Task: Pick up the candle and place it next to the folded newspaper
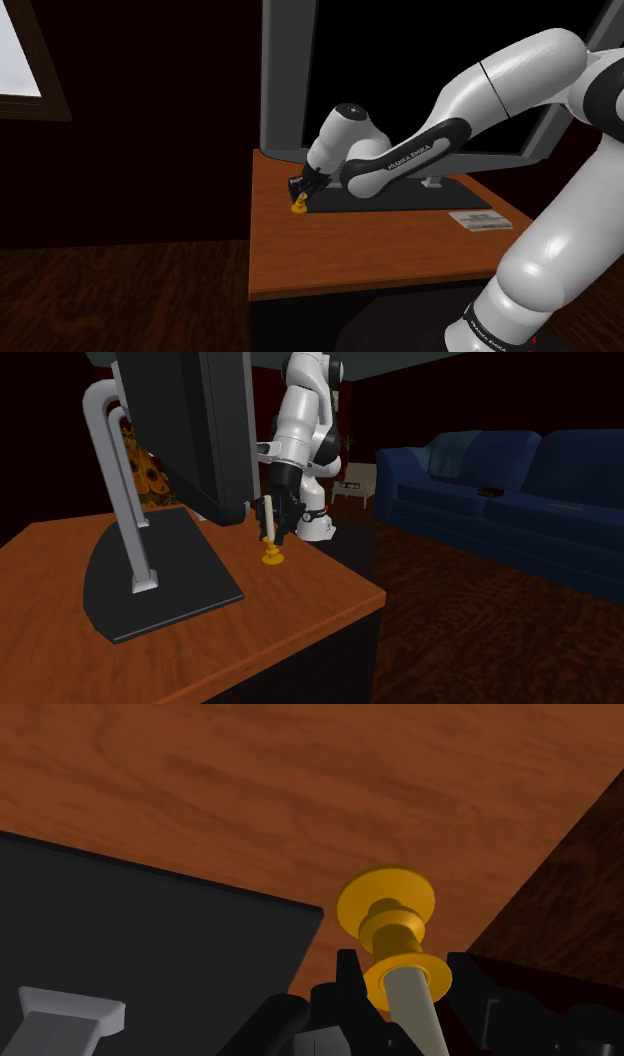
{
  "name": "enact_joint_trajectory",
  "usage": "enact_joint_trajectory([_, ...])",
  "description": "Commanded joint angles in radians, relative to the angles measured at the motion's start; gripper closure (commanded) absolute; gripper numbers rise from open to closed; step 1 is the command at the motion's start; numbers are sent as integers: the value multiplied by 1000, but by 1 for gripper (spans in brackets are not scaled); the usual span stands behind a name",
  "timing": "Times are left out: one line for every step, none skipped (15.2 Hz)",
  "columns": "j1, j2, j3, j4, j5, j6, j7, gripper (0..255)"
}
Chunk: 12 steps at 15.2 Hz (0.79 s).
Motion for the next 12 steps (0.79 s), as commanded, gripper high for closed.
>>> enact_joint_trajectory([6,-23,-2,4,39,-23,-32,255])
enact_joint_trajectory([9,-33,-4,8,56,-35,-46,255])
enact_joint_trajectory([13,-43,-6,13,71,-47,-59,255])
enact_joint_trajectory([16,-52,-8,18,85,-60,-71,255])
enact_joint_trajectory([19,-61,-10,23,99,-72,-82,255])
enact_joint_trajectory([22,-70,-12,28,111,-85,-93,255])
enact_joint_trajectory([25,-79,-14,34,123,-98,-104,255])
enact_joint_trajectory([28,-87,-17,40,134,-111,-113,255])
enact_joint_trajectory([31,-95,-19,46,144,-124,-122,255])
enact_joint_trajectory([34,-103,-21,53,154,-137,-131,255])
enact_joint_trajectory([36,-110,-24,59,163,-150,-139,255])
enact_joint_trajectory([39,-117,-26,66,171,-163,-147,255])
